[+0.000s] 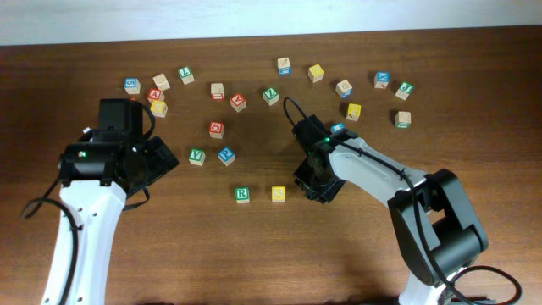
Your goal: Spell out RSS
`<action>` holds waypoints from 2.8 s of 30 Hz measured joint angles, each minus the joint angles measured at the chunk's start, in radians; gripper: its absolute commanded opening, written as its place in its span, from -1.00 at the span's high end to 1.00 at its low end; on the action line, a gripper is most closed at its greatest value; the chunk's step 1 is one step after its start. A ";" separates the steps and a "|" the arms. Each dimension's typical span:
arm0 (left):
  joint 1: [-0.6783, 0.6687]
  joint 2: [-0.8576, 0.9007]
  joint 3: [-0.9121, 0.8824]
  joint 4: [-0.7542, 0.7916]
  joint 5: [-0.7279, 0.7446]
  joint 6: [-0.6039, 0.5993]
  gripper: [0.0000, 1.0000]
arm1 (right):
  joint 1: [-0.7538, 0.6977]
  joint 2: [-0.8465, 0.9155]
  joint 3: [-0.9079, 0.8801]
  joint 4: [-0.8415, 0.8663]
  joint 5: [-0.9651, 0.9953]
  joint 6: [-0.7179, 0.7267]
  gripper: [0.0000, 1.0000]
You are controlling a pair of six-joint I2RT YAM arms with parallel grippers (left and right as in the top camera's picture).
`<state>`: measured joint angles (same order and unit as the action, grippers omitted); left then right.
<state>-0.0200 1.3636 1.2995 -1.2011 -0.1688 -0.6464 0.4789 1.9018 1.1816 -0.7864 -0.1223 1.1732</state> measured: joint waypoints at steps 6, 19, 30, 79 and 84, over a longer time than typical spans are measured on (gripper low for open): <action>0.000 0.000 0.000 0.000 0.000 0.000 -0.98 | 0.000 0.000 0.000 0.002 -0.003 -0.101 0.27; 0.000 0.000 0.000 0.000 0.000 0.000 -0.98 | -0.001 0.008 0.138 -0.224 -0.043 -0.666 -0.54; 0.000 0.000 0.000 0.000 0.000 0.000 -0.98 | 0.000 0.008 0.124 -0.228 0.009 -0.072 -0.32; 0.000 0.000 0.000 0.000 0.000 0.000 -0.98 | 0.001 0.010 0.069 -0.098 -0.035 -0.706 0.35; 0.000 0.000 0.000 0.000 0.000 0.000 -0.98 | 0.010 0.010 0.069 -0.087 -0.033 -0.708 0.41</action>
<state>-0.0200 1.3636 1.2999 -1.2011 -0.1688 -0.6464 0.4889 1.9114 1.2507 -0.8738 -0.1555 0.4652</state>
